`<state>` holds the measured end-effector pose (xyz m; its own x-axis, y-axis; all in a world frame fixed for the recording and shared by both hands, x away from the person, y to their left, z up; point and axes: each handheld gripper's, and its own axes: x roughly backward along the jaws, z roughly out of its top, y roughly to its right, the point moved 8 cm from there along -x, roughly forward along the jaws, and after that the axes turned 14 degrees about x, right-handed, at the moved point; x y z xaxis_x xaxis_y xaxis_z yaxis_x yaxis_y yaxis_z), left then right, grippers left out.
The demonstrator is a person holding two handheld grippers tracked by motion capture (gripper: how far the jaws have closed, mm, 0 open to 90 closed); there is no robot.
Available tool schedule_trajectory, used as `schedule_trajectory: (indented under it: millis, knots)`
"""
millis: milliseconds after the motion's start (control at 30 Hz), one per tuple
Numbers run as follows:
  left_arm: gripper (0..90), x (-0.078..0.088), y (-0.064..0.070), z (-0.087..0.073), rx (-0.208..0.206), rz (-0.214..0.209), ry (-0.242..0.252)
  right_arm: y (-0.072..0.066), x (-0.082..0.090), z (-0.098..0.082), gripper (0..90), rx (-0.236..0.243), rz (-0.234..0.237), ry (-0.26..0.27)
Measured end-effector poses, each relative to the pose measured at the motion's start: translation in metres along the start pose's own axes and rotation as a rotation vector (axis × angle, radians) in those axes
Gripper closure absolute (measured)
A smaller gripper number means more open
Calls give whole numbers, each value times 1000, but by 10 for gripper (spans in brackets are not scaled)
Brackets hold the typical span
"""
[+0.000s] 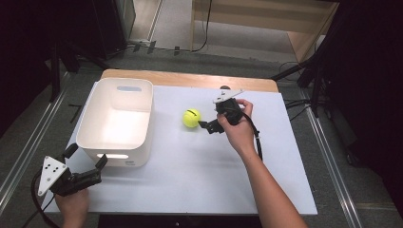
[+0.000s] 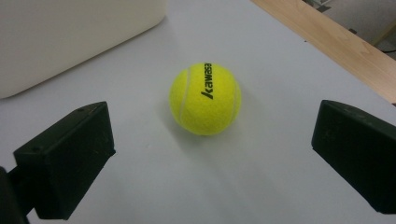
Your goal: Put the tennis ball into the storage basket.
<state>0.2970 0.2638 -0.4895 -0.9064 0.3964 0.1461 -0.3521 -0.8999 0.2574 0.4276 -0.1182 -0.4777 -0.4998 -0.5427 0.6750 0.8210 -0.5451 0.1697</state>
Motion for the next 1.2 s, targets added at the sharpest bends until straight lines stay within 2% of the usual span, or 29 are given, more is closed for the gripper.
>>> schedule_trajectory:
  millis: [767,833,867,1067,1200]
  knots:
    - [0,0,0,0,0,-1,0,0,-24,9,0,-3,43,-52]
    - [0,0,0,0,1,0,1,0,-26,10,0,14,51,-52]
    - [0,0,0,0,2,-1,0,1,-27,12,0,15,56,-71]
    - [0,1,0,0,5,-3,2,5,-31,17,0,37,70,-94]
    - [0,1,0,0,6,-4,1,6,-37,20,0,24,81,-112]
